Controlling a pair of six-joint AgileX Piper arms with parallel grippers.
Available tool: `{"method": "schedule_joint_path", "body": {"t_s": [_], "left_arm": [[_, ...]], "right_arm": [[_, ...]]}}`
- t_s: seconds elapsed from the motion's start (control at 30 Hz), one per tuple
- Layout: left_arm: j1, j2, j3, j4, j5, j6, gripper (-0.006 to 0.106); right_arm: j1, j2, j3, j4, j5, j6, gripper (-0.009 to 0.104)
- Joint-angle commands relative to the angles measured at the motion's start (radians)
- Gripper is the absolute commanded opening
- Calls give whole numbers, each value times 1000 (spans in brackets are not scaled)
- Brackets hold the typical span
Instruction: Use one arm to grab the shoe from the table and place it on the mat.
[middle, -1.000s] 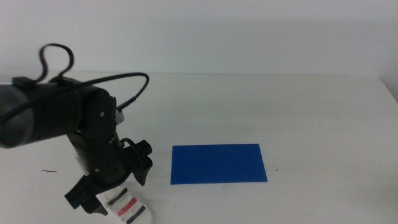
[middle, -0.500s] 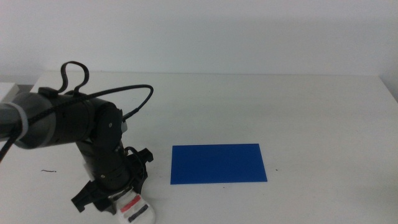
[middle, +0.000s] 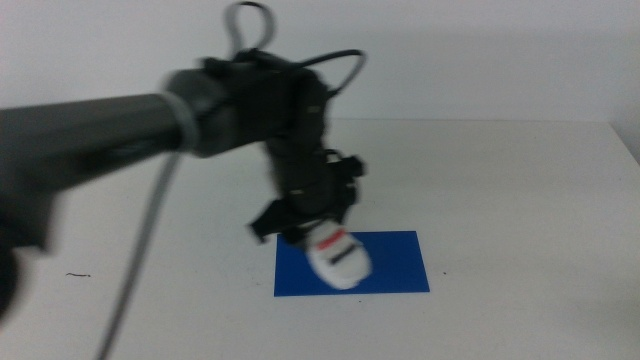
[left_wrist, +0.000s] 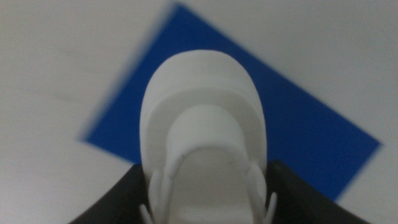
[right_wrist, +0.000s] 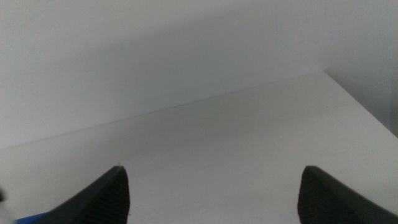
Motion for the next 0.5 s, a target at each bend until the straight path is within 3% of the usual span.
{"method": "schedule_joint_path", "body": {"t_s": [0.0,0.3,0.47], "left_arm": [[-33,80,-112,-24,30,-11,-2],[-77,201,-249,-47,100,43,-2],[-94,201,-249,-54,130,432,-2]], "right_arm": [[2,-5,2,-7,-9,-4,79],[2,-5,2,-7,-9,-4,79],[2,-5,2,-7,-9,-4,79]]}}
